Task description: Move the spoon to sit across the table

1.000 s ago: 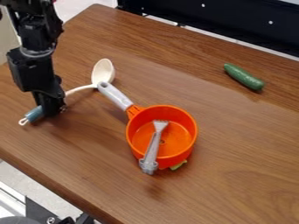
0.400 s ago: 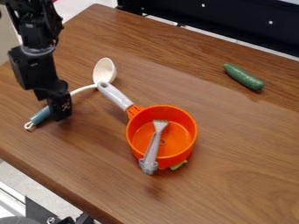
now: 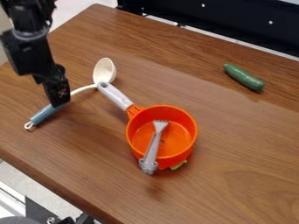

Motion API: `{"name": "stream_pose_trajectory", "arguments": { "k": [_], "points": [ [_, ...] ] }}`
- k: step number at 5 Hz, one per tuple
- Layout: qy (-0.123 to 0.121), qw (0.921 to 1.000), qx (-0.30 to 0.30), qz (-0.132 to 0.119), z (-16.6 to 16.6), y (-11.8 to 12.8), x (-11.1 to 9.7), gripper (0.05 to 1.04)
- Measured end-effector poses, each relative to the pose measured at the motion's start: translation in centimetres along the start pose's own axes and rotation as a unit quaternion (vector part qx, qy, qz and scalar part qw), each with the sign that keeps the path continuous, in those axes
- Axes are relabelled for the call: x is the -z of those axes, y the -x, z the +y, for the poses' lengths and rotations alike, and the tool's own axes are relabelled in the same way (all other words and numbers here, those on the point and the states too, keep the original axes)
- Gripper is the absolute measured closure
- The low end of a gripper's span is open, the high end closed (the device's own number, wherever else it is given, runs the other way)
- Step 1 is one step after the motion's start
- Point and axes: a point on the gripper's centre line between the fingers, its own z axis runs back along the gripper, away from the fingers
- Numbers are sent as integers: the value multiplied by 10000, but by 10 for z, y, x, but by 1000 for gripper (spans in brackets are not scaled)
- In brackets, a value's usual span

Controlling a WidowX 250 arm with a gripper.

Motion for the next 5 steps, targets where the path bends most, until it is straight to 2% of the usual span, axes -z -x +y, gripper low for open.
{"name": "stream_pose_trajectory", "arguments": {
  "k": [1,2,3,4,5],
  "points": [
    [-87,9984,562,-26,6,6,-10,83],
    [100,9824,1864,-55,10,35,-28,83],
    [-35,9526,3037,147,20,56,-42,83],
    [-95,9223,3854,270,29,80,-46,83],
    [-328,8934,4463,397,50,108,-39,83]
  ]
}}
